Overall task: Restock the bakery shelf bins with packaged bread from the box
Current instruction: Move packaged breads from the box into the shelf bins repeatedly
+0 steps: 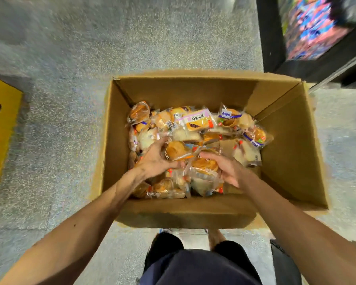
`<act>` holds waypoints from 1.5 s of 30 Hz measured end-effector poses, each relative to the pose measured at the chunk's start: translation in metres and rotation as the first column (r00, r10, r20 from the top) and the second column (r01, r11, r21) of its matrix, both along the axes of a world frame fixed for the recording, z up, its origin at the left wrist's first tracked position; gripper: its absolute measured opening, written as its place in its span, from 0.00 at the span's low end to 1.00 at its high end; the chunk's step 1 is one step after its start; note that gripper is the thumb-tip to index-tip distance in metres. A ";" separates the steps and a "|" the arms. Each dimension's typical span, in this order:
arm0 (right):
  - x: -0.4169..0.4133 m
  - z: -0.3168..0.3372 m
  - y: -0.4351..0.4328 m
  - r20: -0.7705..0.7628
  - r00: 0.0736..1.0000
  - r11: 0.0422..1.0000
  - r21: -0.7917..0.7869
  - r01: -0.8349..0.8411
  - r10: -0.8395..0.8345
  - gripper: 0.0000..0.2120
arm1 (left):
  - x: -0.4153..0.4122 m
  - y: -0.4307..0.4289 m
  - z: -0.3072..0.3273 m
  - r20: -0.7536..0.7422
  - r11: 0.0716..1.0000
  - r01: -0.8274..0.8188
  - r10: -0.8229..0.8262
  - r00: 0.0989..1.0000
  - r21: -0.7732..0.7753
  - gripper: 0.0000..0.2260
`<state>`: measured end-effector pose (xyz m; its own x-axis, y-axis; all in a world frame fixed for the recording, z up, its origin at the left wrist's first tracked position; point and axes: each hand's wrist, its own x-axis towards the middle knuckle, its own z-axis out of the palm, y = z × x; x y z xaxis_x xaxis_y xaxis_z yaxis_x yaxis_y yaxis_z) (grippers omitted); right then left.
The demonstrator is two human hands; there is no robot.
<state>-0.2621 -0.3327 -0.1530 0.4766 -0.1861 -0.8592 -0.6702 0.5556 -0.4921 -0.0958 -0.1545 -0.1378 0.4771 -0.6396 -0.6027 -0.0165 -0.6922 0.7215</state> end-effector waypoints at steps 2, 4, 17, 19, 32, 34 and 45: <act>-0.007 0.035 0.009 0.069 0.995 0.996 -0.058 0.075 -0.071 0.31 | -0.001 -0.001 0.027 0.040 0.992 0.098 -0.095 0.995 -0.080 0.43; -0.023 0.059 0.016 0.126 0.980 0.983 -0.082 0.163 -0.152 0.26 | -0.005 -0.005 0.053 0.090 0.972 0.153 -0.139 0.986 -0.177 0.41; -0.252 0.267 0.051 0.515 0.664 0.589 -0.332 0.737 -0.541 0.44 | -0.190 -0.070 0.271 0.477 0.329 0.738 -0.595 0.647 -0.589 0.24; -0.311 0.290 0.076 0.583 0.563 0.449 -0.346 0.824 -0.585 0.48 | -0.250 -0.070 0.300 0.502 0.225 0.742 -0.611 0.613 -0.632 0.14; -0.669 0.336 0.358 0.720 -0.006 -0.355 -0.335 0.873 -0.694 0.50 | -0.669 0.066 0.340 0.564 -0.212 0.656 -0.730 0.387 -0.724 0.13; -0.709 0.340 0.402 0.718 -0.067 -0.442 -0.349 0.826 -0.693 0.45 | -0.723 0.095 0.340 0.499 -0.195 0.630 -0.793 0.349 -0.751 0.11; -0.859 0.328 0.515 0.693 -0.133 -0.623 -0.526 0.579 -0.708 0.45 | -0.931 0.170 0.334 0.246 -0.258 0.728 -0.961 -0.125 -0.635 0.33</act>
<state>-1.1212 0.1820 0.1751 -0.8622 -0.5065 0.0050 0.0146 -0.0347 -0.9993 -1.0269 0.0151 0.1957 -0.9317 -0.3537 0.0821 -0.0163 0.2664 0.9637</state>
